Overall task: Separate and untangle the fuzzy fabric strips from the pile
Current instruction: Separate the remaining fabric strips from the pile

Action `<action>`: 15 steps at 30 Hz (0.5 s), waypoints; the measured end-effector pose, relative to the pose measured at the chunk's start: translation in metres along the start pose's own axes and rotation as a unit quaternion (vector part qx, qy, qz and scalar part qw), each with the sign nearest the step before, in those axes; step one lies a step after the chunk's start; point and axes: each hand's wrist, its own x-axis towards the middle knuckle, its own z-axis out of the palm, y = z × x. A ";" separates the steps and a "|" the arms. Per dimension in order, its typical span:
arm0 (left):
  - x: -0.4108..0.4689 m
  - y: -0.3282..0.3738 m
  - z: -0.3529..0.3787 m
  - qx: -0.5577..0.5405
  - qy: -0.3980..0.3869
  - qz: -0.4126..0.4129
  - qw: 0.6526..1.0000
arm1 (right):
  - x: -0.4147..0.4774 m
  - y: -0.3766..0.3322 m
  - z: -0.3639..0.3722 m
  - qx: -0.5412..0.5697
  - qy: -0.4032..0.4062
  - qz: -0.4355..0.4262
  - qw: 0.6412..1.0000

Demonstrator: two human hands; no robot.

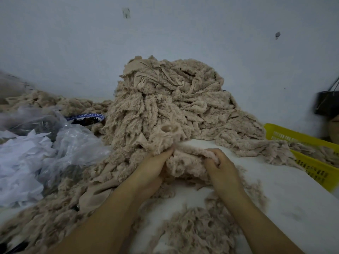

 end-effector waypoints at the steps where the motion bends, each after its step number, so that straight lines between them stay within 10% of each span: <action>1: 0.001 0.000 -0.001 -0.025 -0.007 -0.012 1.000 | 0.000 0.000 0.000 0.027 -0.003 0.014 1.000; 9: 0.003 -0.002 -0.001 -0.183 -0.090 -0.023 0.979 | -0.001 -0.002 0.005 0.021 -0.051 0.086 0.995; 15: 0.000 -0.008 0.010 -0.075 -0.033 -0.034 0.996 | -0.003 -0.006 0.012 0.067 -0.055 0.108 0.990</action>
